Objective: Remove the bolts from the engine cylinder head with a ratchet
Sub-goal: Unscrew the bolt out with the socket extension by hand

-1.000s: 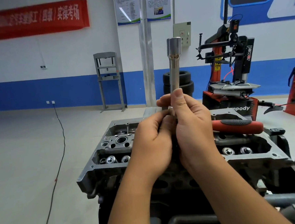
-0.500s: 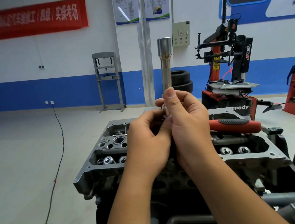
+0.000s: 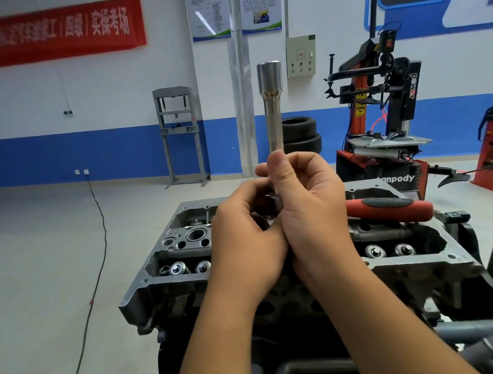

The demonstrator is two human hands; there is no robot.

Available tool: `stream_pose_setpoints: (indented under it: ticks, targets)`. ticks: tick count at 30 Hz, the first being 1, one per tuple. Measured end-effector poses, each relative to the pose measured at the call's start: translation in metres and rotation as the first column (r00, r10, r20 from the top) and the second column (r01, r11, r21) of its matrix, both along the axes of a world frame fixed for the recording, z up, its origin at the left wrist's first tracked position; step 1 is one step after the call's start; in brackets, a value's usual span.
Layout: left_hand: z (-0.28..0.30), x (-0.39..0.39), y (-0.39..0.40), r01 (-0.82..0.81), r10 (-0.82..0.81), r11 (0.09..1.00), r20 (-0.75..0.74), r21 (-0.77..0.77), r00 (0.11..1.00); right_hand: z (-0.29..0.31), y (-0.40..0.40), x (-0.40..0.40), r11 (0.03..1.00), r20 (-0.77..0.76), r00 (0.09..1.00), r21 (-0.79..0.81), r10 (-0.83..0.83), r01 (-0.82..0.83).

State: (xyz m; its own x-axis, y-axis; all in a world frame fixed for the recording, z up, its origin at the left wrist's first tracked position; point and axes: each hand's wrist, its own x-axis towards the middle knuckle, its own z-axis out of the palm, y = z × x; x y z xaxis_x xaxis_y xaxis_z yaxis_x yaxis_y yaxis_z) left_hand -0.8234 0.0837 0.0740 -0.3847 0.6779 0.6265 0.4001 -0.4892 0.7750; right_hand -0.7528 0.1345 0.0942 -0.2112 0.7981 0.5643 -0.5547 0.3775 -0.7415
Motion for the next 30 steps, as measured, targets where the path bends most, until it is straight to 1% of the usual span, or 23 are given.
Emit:
stream_pose_setpoints:
  ticks: [2,4,5,8,13,14,17,18,19,22,24,25,28,30]
  targets:
    - [0.0007,-0.0019,-0.0011,0.075,-0.075,0.997,0.0,-0.02,0.997,0.0,0.0004,-0.001,1.0,0.013,1.0,0.003,-0.008,0.008]
    - [0.0011,-0.0043,-0.0026,0.172,-0.169,0.984,0.052,-0.046,0.984,0.0005,0.0016,-0.0015,1.0,0.03,0.999,-0.004,-0.031,0.031]
    - [0.0014,-0.0052,-0.003,0.192,-0.188,0.98,0.076,-0.049,0.979,0.0009,0.0021,-0.0016,0.999,0.036,0.999,-0.01,-0.035,0.035]
    - [0.0021,-0.0042,-0.0027,0.151,-0.147,0.988,0.094,-0.031,0.985,0.0014,0.001,-0.0006,1.0,0.02,1.0,-0.031,-0.004,0.005]
    - [0.0003,-0.0016,-0.0002,-0.009,0.008,1.0,0.055,0.017,0.998,0.0013,-0.0022,0.0021,0.999,-0.008,0.999,0.004,0.035,-0.035]
    - [0.0011,-0.0022,-0.0008,0.006,-0.007,1.0,0.051,0.009,0.999,0.0011,-0.0019,0.0017,1.0,-0.002,1.0,0.011,0.029,-0.029]
    - [0.004,-0.0016,-0.0053,0.169,-0.164,0.983,0.064,-0.078,0.984,0.0024,-0.0018,0.0007,0.999,0.017,1.0,0.035,-0.015,0.014]
    - [0.0041,-0.0013,-0.0056,0.182,-0.174,0.979,0.078,-0.096,0.982,0.0028,-0.002,0.0006,0.999,0.017,1.0,0.036,-0.019,0.019]
    - [0.0036,-0.0011,-0.0048,0.16,-0.153,0.983,0.085,-0.09,0.985,0.0031,-0.0018,0.0003,0.999,0.016,1.0,0.031,-0.013,0.012]
    - [0.0021,-0.0005,-0.0004,0.044,-0.043,0.999,0.1,-0.008,0.994,0.0034,-0.0024,0.0011,0.999,-0.015,0.999,-0.011,0.043,-0.044]
    - [0.0017,-0.0019,0.001,0.006,-0.008,1.0,0.123,0.017,0.992,0.0027,-0.0021,0.0021,0.999,-0.019,0.999,-0.014,0.034,-0.035]
    - [0.0016,-0.0027,0.0004,0.017,-0.018,1.0,0.117,0.014,0.993,0.0026,-0.0022,0.0023,1.0,-0.012,1.0,-0.006,0.018,-0.018]
    - [0.0023,-0.0031,-0.0024,0.127,-0.124,0.991,0.058,-0.053,0.991,0.0029,-0.0022,0.0016,1.0,0.016,1.0,0.012,-0.024,0.024]
    - [0.0029,-0.0022,-0.0028,0.151,-0.146,0.985,0.055,-0.089,0.988,0.0039,-0.002,0.0009,1.0,0.021,1.0,0.007,-0.022,0.022]
